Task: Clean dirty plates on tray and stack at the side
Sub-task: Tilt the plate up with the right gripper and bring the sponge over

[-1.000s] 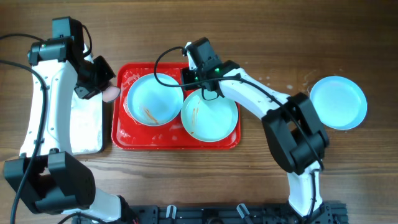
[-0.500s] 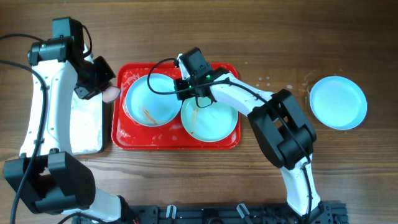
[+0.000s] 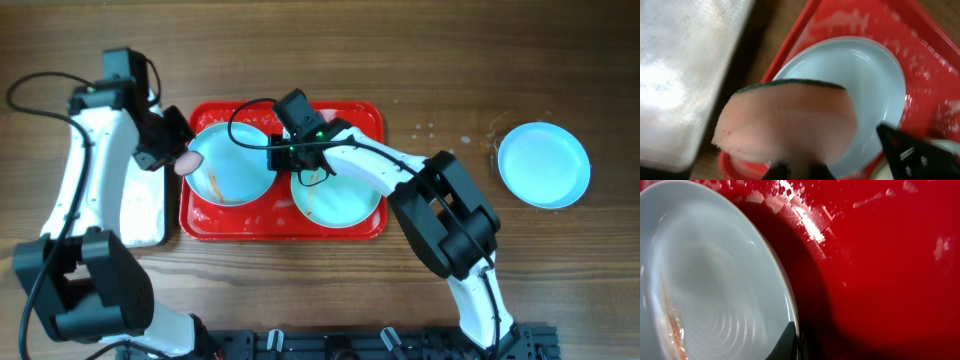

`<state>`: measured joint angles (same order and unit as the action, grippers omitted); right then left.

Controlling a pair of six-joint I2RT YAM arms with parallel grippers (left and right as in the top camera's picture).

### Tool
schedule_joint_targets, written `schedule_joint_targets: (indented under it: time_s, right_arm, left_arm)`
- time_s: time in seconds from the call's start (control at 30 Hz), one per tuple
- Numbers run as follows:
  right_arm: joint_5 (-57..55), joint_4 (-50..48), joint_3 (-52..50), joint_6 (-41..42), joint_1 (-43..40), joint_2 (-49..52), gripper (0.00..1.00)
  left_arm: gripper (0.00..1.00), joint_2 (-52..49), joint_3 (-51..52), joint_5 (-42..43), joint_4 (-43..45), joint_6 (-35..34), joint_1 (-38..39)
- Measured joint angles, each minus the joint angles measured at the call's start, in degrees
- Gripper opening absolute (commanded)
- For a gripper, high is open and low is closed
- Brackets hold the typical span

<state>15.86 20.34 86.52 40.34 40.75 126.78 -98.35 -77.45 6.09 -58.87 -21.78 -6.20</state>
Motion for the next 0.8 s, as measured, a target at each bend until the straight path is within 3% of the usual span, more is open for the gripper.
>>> schedule_joint_targets:
  time_s: [0.23,0.6,0.8]
  right_arm:
    - [-0.92,1.79,0.55,0.63,0.11,0.0,0.04]
    - [-1.7,1.88,0.63,0.61,0.37,-0.02,0.04]
    - [-1.97,1.9,0.63,0.63,0.57,-0.02,0.04]
  left_arm:
    - [0.04,-0.37,15.17,-3.06,19.5,-2.4,6.49]
    - [0.04,-3.78,18.4,-14.03,20.87,-4.31,12.31]
    - [0.04,-4.85,18.56,-26.16,22.34,-6.12,12.59]
